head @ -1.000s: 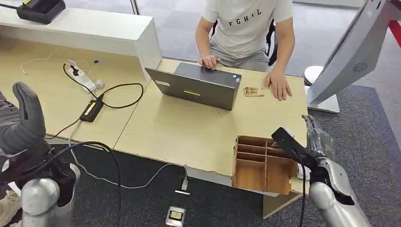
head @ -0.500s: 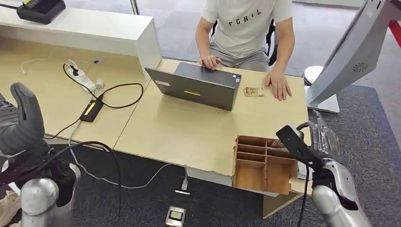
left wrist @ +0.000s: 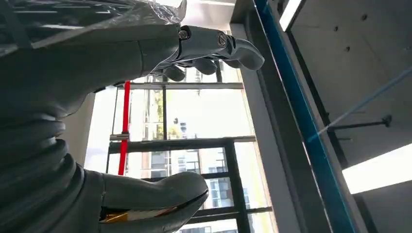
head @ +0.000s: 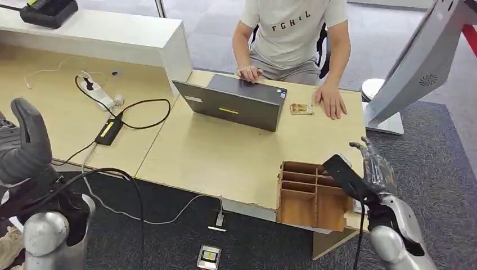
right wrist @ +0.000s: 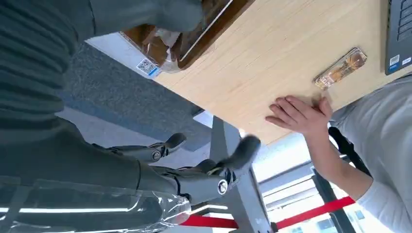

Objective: Pass the card to the sensor for recognition and then transmit it.

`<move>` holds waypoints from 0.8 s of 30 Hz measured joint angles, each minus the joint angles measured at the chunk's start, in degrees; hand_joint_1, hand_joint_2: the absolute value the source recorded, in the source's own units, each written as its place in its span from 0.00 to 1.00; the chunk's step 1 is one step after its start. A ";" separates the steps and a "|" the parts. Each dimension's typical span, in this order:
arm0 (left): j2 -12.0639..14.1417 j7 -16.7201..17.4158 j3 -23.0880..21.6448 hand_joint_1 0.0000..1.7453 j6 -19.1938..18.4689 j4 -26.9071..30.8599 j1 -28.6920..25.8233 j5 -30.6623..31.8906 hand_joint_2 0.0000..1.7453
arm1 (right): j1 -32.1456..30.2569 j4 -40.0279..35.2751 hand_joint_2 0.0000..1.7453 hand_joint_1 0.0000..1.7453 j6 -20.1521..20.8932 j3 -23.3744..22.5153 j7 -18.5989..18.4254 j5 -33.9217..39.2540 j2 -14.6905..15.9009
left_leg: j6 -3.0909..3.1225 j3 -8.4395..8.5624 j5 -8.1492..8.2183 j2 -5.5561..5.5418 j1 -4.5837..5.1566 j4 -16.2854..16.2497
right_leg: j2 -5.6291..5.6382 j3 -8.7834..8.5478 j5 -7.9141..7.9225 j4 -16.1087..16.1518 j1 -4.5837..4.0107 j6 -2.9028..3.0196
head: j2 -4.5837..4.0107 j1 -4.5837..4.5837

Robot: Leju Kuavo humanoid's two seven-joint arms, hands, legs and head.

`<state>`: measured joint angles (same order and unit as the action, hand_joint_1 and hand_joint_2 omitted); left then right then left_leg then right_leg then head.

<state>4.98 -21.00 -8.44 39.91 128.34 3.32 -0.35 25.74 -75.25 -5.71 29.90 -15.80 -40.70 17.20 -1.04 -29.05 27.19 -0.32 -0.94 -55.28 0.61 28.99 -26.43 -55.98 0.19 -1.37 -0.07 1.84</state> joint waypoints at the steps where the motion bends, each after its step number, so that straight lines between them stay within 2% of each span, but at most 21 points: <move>1: 0.00 0.00 0.00 0.00 0.00 0.00 0.00 0.09 1.00 | -0.05 -0.40 1.00 0.00 0.24 0.00 -0.24 0.24 0.16 | 0.00 0.00 0.00 0.00 0.00 0.00 | 0.00 0.00 0.00 0.00 0.00 0.00 | 0.00 0.02; 13: 0.28 1.03 0.07 0.00 0.00 0.00 -0.04 0.37 1.00 | -0.70 -4.79 1.00 0.00 2.06 -0.02 -1.60 0.96 2.49 | 0.00 0.00 0.00 0.00 0.00 0.01 | 0.00 0.00 0.00 0.00 0.00 0.00 | 0.00 0.00; 24: 0.59 1.81 0.02 0.00 0.00 0.00 0.13 0.70 1.00 | -2.07 -5.03 1.00 0.00 1.49 0.55 -1.22 1.34 2.63 | 0.00 -0.02 0.00 -0.01 0.00 0.01 | 0.00 0.00 0.00 0.00 0.00 0.00 | 0.00 0.00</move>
<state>5.57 -19.19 -8.42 39.91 128.34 3.46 0.35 23.67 -80.28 -4.22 30.45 -17.03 -39.36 19.82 -1.04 -29.07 27.19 -0.33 -0.94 -55.27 0.61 28.99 -26.43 -55.98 0.19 -1.37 -0.07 1.84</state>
